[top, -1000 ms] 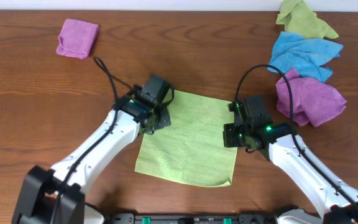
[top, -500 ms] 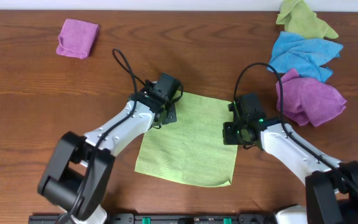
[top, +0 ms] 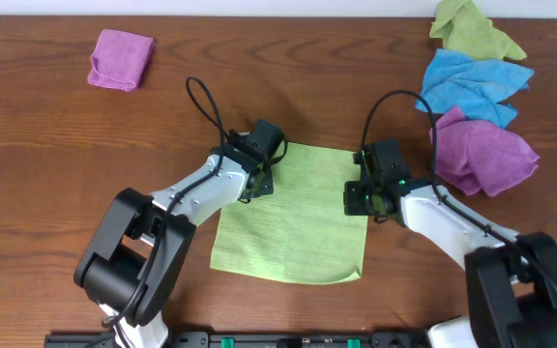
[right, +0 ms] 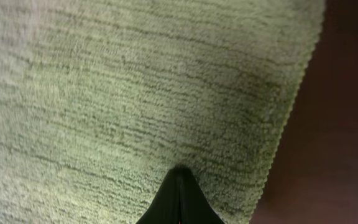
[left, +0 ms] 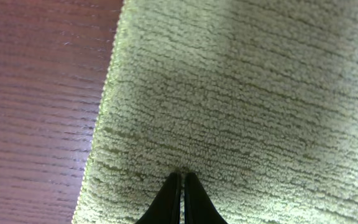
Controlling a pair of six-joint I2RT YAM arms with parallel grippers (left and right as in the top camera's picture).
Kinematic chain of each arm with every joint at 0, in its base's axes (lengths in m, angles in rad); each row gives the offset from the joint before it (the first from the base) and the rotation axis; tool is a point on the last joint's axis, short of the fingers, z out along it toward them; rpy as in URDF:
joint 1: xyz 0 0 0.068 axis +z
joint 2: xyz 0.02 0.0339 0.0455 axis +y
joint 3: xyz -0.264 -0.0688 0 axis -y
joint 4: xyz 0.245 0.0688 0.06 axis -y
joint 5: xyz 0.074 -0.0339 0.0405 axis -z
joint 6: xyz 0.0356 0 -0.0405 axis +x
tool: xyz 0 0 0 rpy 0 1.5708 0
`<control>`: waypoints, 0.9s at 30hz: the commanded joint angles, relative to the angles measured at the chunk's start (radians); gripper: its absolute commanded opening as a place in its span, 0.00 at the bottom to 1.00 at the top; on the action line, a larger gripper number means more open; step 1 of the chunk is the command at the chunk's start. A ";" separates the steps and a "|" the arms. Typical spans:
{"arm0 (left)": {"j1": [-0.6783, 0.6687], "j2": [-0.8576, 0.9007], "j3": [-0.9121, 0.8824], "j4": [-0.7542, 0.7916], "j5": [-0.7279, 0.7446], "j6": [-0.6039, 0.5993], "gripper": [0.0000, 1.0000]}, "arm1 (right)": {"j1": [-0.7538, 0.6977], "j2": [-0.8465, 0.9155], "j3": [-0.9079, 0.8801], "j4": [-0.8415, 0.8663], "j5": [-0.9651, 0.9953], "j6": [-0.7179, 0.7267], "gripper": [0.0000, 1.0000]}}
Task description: Fold the cloth
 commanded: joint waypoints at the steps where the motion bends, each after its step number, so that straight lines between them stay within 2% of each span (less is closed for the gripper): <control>1: 0.008 0.026 -0.006 -0.025 -0.045 -0.030 0.06 | -0.019 0.111 0.006 0.006 0.029 0.009 0.01; 5: 0.009 0.026 -0.007 -0.051 -0.053 -0.082 0.06 | -0.021 0.222 0.086 0.004 0.029 0.008 0.01; 9: 0.018 0.026 -0.007 -0.031 -0.105 -0.080 0.06 | -0.021 0.284 0.167 -0.016 0.026 0.008 0.01; 17: 0.084 0.026 -0.006 0.009 -0.085 -0.068 0.06 | -0.021 0.284 0.216 -0.042 0.024 0.008 0.01; 23: 0.088 0.023 0.042 -0.016 -0.066 -0.020 0.06 | -0.021 0.249 0.296 -0.153 0.017 0.008 0.02; 27: 0.088 0.003 0.154 -0.138 -0.064 -0.021 0.06 | -0.021 0.165 0.384 -0.275 0.017 -0.006 0.11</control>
